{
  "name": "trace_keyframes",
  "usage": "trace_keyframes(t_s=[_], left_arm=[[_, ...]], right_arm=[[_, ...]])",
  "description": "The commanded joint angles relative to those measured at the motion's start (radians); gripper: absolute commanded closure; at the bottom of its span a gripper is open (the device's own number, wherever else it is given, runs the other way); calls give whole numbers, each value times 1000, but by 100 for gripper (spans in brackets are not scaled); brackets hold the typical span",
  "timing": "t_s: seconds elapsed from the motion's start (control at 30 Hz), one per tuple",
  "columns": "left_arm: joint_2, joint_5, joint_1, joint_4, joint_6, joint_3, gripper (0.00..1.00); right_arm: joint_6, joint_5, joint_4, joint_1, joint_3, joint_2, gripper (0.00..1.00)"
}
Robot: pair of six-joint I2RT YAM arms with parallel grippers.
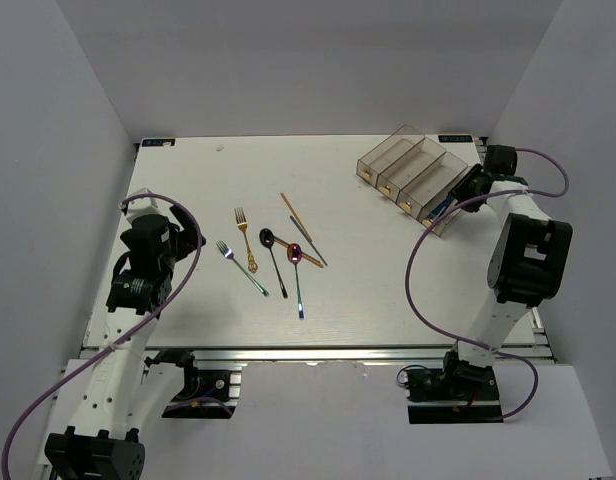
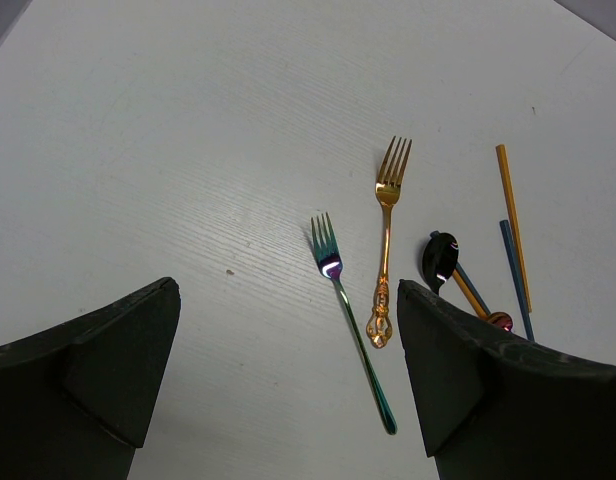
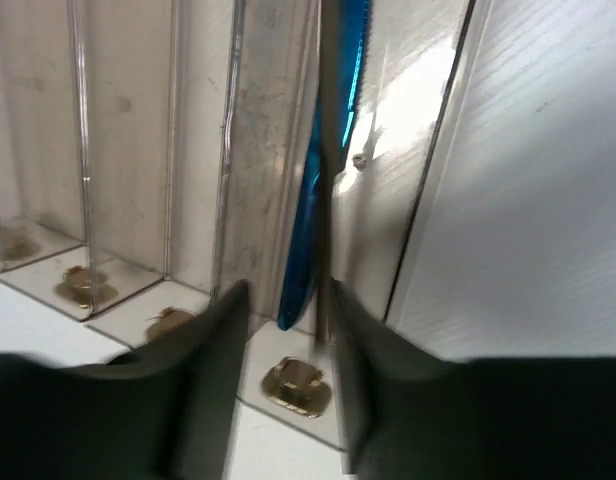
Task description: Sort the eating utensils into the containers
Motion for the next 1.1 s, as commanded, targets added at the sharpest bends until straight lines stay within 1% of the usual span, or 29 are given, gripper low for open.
trace_keyframes(t_s=[0.0, 0.03, 0.07, 0.13, 0.2, 0.3, 0.33, 0.37, 0.4, 0.43, 0.47, 0.5, 0.53, 0.57, 0.6, 0.63, 0.67, 0.7, 0.73, 0.77, 0.8, 0.9, 0.93, 1.03, 1.07], left_arm=[[-2, 0, -3, 3, 7, -2, 2], [-2, 0, -3, 2, 7, -2, 2], [0, 0, -3, 3, 7, -2, 2], [0, 0, -3, 3, 7, -2, 2], [1, 0, -3, 3, 7, -1, 2], [1, -4, -3, 3, 6, -2, 2], [6, -6, -3, 3, 6, 1, 2], [7, -9, -3, 2, 4, 1, 2], [10, -21, -3, -1, 1, 2, 2], [14, -30, -3, -4, -2, 4, 2], [18, -44, -3, -10, -5, 5, 2], [20, -49, -3, -12, -5, 7, 2], [23, -47, -3, -10, -6, 5, 2], [23, -46, -3, -9, -6, 7, 2], [26, -44, -3, -9, -5, 5, 2], [29, -44, -3, -9, -5, 7, 2], [36, -44, -3, -10, -5, 8, 2], [40, -47, -3, -10, -5, 7, 2], [41, -49, -3, -12, -5, 8, 2], [46, -47, -3, -12, -5, 7, 2], [46, -46, -2, -10, -5, 8, 2], [56, -40, -3, -7, -3, 7, 2], [58, -37, -3, -9, -2, 7, 2], [61, -37, -3, -10, -2, 7, 2], [61, -38, -3, -10, -2, 7, 2]], right_arm=[[15, -16, 30, -4, 24, -86, 50], [12, -18, 28, -2, 27, -97, 48], [10, -21, 25, -2, 29, -120, 42], [2, -16, 21, 4, 39, -153, 37], [-14, -39, 15, 13, 48, -178, 36], [-96, -47, -4, 88, 71, -220, 36], [-123, -45, -20, 150, 85, -226, 36], [-184, -24, -68, 180, 117, -223, 36], [-221, -12, -89, 241, 133, -218, 36], [-255, 8, -114, 331, 150, -212, 35], [-305, 39, -167, 376, 188, -186, 35], [-326, 41, -189, 421, 205, -172, 35], [-330, 82, -205, 502, 217, -142, 35], [-332, 120, -212, 542, 225, -129, 36], [-344, 131, -205, 583, 228, -120, 37], [-349, 142, -205, 657, 233, -94, 38], [-349, 143, -203, 686, 237, -79, 46], [-352, 139, -202, 740, 249, -63, 52], [-352, 140, -200, 761, 257, -30, 57], [-354, 146, -197, 783, 266, -10, 64], [-363, 146, -192, 816, 278, 9, 65], [-392, 171, -169, 858, 341, 101, 64], [-403, 183, -166, 861, 392, 154, 65], [-415, 173, -151, 864, 478, 248, 65], [-415, 154, -171, 864, 504, 270, 66]])
